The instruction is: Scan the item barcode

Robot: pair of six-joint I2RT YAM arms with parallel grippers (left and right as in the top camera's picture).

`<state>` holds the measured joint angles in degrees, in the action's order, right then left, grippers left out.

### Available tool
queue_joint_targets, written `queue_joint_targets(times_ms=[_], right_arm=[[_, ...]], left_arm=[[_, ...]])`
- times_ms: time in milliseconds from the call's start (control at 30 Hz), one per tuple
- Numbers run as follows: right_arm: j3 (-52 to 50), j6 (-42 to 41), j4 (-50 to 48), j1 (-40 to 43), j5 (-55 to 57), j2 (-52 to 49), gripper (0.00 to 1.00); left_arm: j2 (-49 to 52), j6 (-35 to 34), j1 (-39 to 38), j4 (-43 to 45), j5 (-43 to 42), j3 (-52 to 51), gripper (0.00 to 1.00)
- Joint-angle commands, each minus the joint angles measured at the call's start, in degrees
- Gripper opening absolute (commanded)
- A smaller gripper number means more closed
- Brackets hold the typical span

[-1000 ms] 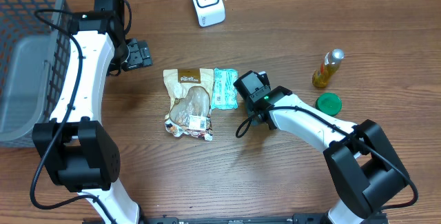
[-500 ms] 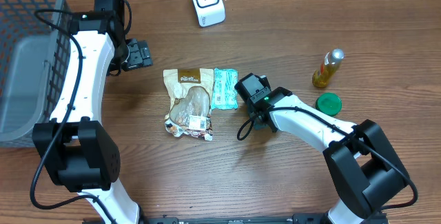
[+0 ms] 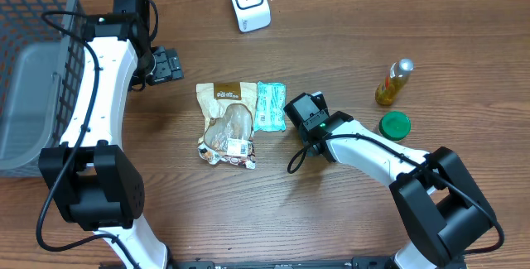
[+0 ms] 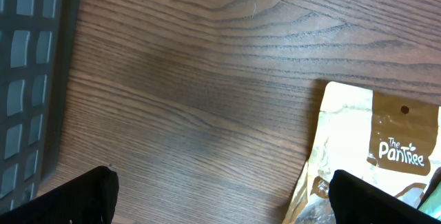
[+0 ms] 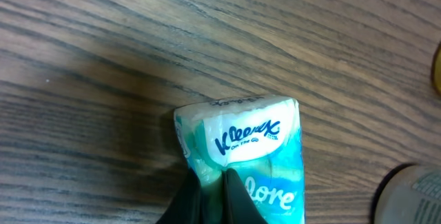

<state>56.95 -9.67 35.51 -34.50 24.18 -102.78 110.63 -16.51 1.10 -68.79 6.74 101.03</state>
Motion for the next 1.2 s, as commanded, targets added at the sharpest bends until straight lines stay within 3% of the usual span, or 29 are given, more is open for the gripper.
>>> queue_joint_targets(times_ms=[0, 167, 300, 433, 633, 1000, 1167], right_arm=[[1.4, -1.0, 2.6, 0.1, -4.9, -0.7, 0.04], [9.5, -1.0, 8.4, 1.7, -16.5, 2.4, 0.04], [13.2, -1.2, 9.6, 6.0, -32.7, 5.4, 0.04], [12.9, -1.2, 9.6, 13.3, -52.0, 6.0, 0.04], [8.9, 1.4, 8.3, 20.5, -65.1, 4.7, 0.04], [-4.8, 1.4, -12.7, 22.7, -67.8, 4.6, 0.04], [-6.0, 0.2, -14.3, 22.7, -66.6, 4.6, 0.04]], left_arm=[[-0.9, 0.2, -0.4, 0.1, 0.7, 0.9, 1.0], [-0.9, 0.2, -0.4, 0.1, 0.7, 0.9, 1.0], [-0.9, 0.2, -0.4, 0.1, 0.7, 0.9, 1.0], [-0.9, 0.2, -0.4, 0.1, 0.7, 0.9, 1.0], [-0.9, 0.2, -0.4, 0.1, 0.7, 0.9, 0.99], [-0.9, 0.2, -0.4, 0.1, 0.7, 0.9, 0.99], [-0.9, 0.2, -0.4, 0.1, 0.7, 0.9, 1.0]])
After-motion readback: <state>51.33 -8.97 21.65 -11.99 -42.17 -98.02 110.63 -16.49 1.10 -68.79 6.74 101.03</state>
